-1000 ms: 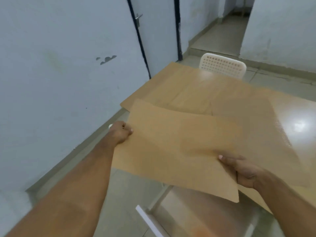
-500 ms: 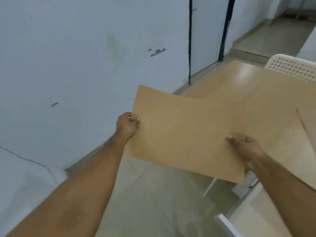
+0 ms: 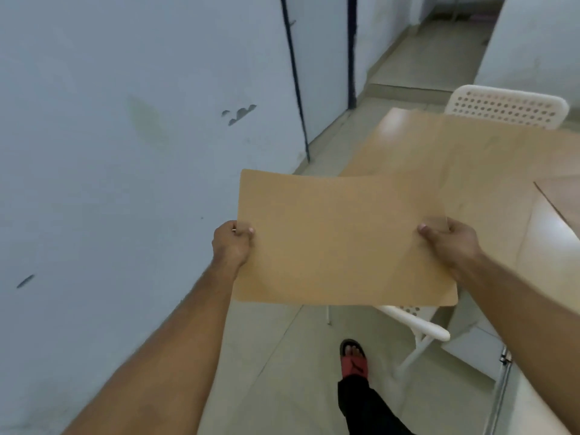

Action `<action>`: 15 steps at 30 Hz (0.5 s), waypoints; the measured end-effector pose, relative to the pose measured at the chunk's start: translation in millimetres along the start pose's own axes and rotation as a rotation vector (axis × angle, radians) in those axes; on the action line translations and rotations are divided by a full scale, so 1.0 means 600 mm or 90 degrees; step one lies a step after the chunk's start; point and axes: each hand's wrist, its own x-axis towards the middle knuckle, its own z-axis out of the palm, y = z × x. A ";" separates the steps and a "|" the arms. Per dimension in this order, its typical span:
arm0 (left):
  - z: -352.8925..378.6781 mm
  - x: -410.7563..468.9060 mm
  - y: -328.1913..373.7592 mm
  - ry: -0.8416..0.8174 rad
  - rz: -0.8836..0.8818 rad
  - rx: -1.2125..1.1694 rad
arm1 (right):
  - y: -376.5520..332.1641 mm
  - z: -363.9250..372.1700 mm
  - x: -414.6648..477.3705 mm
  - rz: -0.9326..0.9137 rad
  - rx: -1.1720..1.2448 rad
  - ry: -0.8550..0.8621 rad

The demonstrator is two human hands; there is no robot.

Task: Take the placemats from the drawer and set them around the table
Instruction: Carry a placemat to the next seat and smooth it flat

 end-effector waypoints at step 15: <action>0.342 0.264 0.219 -0.252 0.084 0.085 | -0.035 -0.034 0.238 0.117 -0.004 0.228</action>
